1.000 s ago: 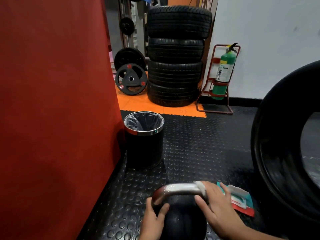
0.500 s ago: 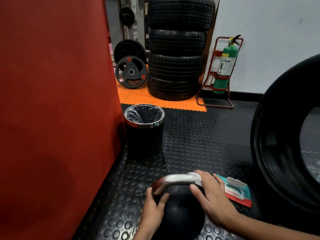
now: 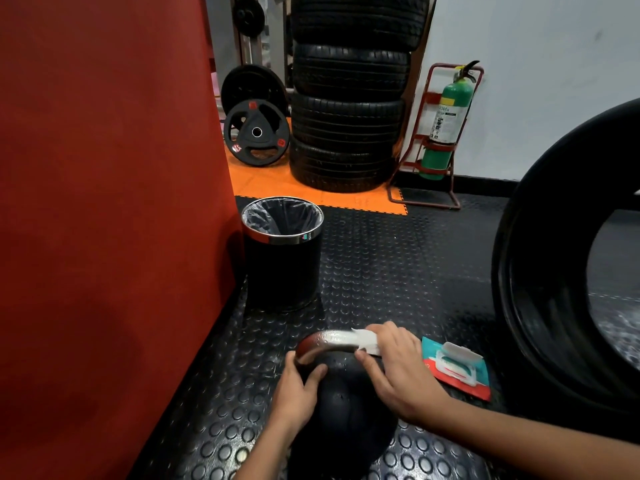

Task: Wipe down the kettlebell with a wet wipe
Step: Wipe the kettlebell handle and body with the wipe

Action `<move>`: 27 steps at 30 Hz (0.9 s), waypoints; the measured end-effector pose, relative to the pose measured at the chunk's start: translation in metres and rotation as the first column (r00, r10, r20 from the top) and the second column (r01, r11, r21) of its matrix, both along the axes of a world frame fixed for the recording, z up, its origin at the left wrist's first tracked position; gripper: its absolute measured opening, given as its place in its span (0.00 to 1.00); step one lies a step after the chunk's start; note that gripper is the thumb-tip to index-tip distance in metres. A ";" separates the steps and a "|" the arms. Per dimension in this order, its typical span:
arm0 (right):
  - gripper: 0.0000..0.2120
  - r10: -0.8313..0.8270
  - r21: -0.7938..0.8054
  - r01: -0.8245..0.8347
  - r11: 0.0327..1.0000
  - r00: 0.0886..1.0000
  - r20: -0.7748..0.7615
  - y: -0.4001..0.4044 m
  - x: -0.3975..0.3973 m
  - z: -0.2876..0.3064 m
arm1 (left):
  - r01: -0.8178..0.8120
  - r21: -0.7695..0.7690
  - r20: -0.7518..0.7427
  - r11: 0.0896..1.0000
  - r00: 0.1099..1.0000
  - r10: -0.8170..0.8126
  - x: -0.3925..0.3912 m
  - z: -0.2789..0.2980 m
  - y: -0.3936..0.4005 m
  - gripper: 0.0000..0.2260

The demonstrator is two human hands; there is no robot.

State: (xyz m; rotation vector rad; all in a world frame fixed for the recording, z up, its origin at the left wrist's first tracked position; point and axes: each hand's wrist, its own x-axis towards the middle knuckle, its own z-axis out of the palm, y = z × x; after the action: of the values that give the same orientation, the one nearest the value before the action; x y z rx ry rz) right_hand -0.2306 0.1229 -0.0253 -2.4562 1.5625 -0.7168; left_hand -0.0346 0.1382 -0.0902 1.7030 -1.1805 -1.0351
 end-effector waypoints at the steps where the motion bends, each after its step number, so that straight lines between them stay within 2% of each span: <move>1: 0.22 0.004 0.005 -0.004 1.000 1.000 -0.006 -0.001 -0.001 -0.001 | 0.002 0.005 0.008 1.000 1.000 -0.002 0.000 0.002 0.000 0.12; 7: 0.24 0.030 0.018 -0.029 0.999 0.995 -0.095 -0.003 -0.001 0.011 | 0.028 0.029 0.050 0.999 0.998 -0.030 0.005 0.007 -0.004 0.16; 11: 0.29 0.016 -0.004 -0.017 1.000 0.986 -0.167 0.001 0.011 0.023 | 0.051 0.039 0.053 0.998 0.997 -0.053 0.008 0.011 -0.007 0.13; 14: 0.31 0.066 -0.044 -0.077 0.996 0.975 -0.213 0.015 0.005 0.016 | 0.068 0.046 0.036 0.997 0.997 -0.070 0.010 0.011 -0.010 0.13; 18: 0.34 0.061 -0.011 -0.064 0.998 0.982 -0.180 0.026 -0.020 0.006 | 0.078 0.063 0.036 0.995 0.996 -0.080 0.010 0.015 -0.011 0.13; 21: 0.37 0.046 -0.003 -0.047 0.999 0.981 -0.186 0.028 -0.006 0.009 | 0.074 0.067 0.035 0.995 0.996 -0.076 0.011 0.013 -0.012 0.13; 25: 0.39 0.129 -0.027 -0.141 0.990 0.958 -0.255 0.026 0.009 0.015 | 0.080 0.043 0.030 0.996 0.996 -0.081 0.012 0.011 -0.012 0.13; 27: 0.37 0.129 -0.027 -0.138 0.990 0.968 -0.217 0.026 0.000 0.011 | 0.076 0.052 0.033 0.996 0.996 -0.078 0.011 0.013 -0.011 0.14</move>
State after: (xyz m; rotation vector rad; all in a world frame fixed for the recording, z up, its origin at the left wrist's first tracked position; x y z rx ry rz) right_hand -0.2304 0.1484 -0.0144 -2.7165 1.4428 -0.4805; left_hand -0.0235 0.1276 -0.0768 1.7327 -1.2601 -1.0943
